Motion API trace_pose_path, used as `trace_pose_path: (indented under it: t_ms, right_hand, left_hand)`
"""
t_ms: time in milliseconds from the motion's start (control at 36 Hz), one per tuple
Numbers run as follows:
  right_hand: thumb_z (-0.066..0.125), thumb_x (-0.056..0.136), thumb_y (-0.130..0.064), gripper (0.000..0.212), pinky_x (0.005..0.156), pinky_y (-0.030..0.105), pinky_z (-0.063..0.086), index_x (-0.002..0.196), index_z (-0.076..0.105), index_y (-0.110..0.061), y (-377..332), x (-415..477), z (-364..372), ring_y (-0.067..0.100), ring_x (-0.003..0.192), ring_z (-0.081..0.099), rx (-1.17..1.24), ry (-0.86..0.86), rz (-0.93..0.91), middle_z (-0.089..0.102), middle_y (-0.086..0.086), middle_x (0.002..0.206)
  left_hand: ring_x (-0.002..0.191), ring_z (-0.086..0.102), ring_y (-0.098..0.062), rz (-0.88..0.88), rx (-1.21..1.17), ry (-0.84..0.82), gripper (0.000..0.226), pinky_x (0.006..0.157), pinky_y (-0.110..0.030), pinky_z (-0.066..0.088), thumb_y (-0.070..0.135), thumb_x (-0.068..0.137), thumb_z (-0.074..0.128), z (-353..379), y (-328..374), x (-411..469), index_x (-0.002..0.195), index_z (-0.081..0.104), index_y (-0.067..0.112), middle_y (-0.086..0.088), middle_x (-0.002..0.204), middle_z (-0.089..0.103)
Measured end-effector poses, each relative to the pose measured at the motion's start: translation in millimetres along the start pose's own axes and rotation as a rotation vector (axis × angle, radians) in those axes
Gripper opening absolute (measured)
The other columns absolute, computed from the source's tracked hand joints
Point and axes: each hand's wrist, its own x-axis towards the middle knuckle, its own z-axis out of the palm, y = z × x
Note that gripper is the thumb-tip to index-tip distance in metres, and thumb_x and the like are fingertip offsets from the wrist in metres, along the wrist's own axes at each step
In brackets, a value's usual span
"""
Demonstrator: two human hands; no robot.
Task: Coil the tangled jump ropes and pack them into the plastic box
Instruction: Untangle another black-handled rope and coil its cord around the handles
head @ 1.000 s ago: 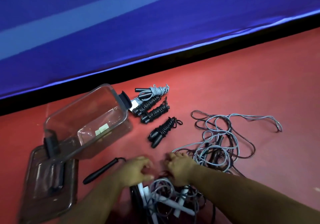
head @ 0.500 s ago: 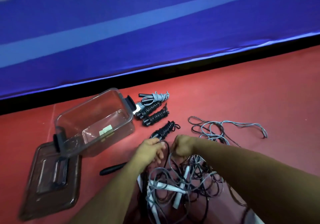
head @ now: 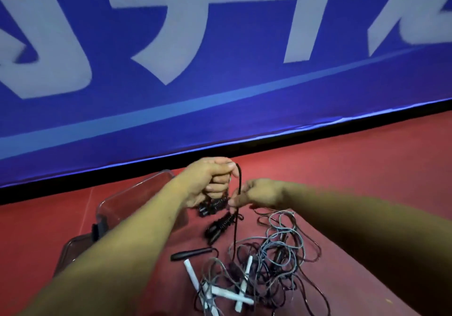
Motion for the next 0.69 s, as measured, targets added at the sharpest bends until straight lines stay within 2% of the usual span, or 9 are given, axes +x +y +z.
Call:
trace_pose_path:
  t_ms: [56,139,222,361,472,556,611,667,694]
  right_hand:
    - [0.067,0.089,-0.022,0.015,0.069,0.028,0.033,0.075,0.071,-0.020,-5.6,-16.4,-6.5,0.008,0.076,0.056,0.067,-0.038,-0.009,0.070,0.000,0.084]
    - [0.055,0.099,-0.016,0.020,0.079,0.033,0.043,0.080,0.063,-0.013,-11.3,-36.4,-17.7,0.022,0.080,0.063,0.189,-0.014,-0.118,0.067,0.012,0.082]
    - [0.047,0.103,-0.021,0.021,0.065,0.031,0.053,0.089,0.057,-0.009,-36.3,-60.5,-26.6,0.024,0.060,0.059,0.398,0.049,-0.250,0.052,0.009,0.062]
    - [0.040,0.104,-0.021,0.027,0.043,0.021,0.019,0.091,0.057,-0.006,-96.4,-96.0,-52.7,0.009,0.041,0.017,0.652,0.176,-0.457,0.023,-0.005,0.049]
    - [0.038,0.104,-0.021,0.028,0.039,0.020,0.014,0.086,0.055,-0.009,-126.0,-122.2,-76.3,0.006,0.037,0.016,0.775,0.237,-0.569,0.020,-0.007,0.046]
    - [0.039,0.104,-0.022,0.028,0.038,0.020,0.015,0.086,0.055,-0.008,-124.3,-129.7,-87.9,0.006,0.037,0.016,0.854,0.300,-0.610,0.019,-0.007,0.046]
    - [0.040,0.104,-0.023,0.027,0.038,0.020,0.016,0.089,0.057,-0.009,-112.6,-130.7,-88.6,0.006,0.038,0.015,0.901,0.339,-0.608,0.019,-0.007,0.048]
    - [0.040,0.104,-0.024,0.026,0.038,0.020,0.016,0.092,0.058,-0.009,-101.4,-131.2,-91.1,0.007,0.039,0.014,0.950,0.378,-0.614,0.019,-0.006,0.049]
    - [0.040,0.104,-0.025,0.026,0.038,0.020,0.016,0.094,0.059,-0.009,-96.4,-132.5,-94.3,0.007,0.040,0.014,0.961,0.403,-0.614,0.019,-0.006,0.049]
  left_hand:
    - [0.034,0.018,-0.002,0.059,-0.009,0.029,0.025,0.038,-0.015,0.014,0.012,0.103,0.041,8.0,22.8,-8.6,0.082,0.054,0.005,0.005,0.049,0.027]
    - [0.035,0.021,-0.004,0.120,-0.006,0.100,0.026,0.040,-0.020,0.015,0.017,0.104,0.041,15.9,46.6,-18.2,0.083,0.054,0.007,0.005,0.050,0.029]
    - [0.040,0.032,-0.010,0.180,0.019,0.215,0.025,0.042,-0.021,0.025,0.019,0.103,0.047,21.7,59.1,-30.0,0.082,0.054,0.009,0.002,0.051,0.035]
    - [0.056,0.054,-0.020,0.186,0.402,0.234,0.018,0.058,-0.022,0.045,0.018,0.096,0.061,15.4,47.7,-51.3,0.082,0.064,0.007,-0.005,0.058,0.053]
    - [0.077,0.060,-0.011,0.025,0.750,0.138,0.017,0.079,-0.027,0.047,0.015,0.091,0.070,4.7,16.2,-60.4,0.075,0.066,0.018,-0.007,0.082,0.069]
    - [0.101,0.064,-0.012,-0.035,0.777,0.130,0.022,0.090,-0.022,0.047,0.011,0.090,0.070,4.6,6.5,-60.1,0.074,0.058,0.020,-0.004,0.106,0.073]
    - [0.103,0.066,-0.015,0.004,0.751,0.163,0.019,0.095,-0.027,0.047,0.021,0.084,0.073,7.8,5.7,-58.3,0.073,0.057,0.023,0.003,0.101,0.072]
    - [0.092,0.066,-0.016,0.053,0.757,0.138,0.016,0.092,-0.034,0.048,0.035,0.075,0.074,7.1,2.9,-54.8,0.079,0.062,0.026,0.007,0.086,0.068]
    - [0.089,0.067,-0.017,0.056,0.733,0.101,0.014,0.091,-0.035,0.049,0.030,0.077,0.073,7.0,0.2,-52.5,0.086,0.063,0.028,0.007,0.081,0.066]
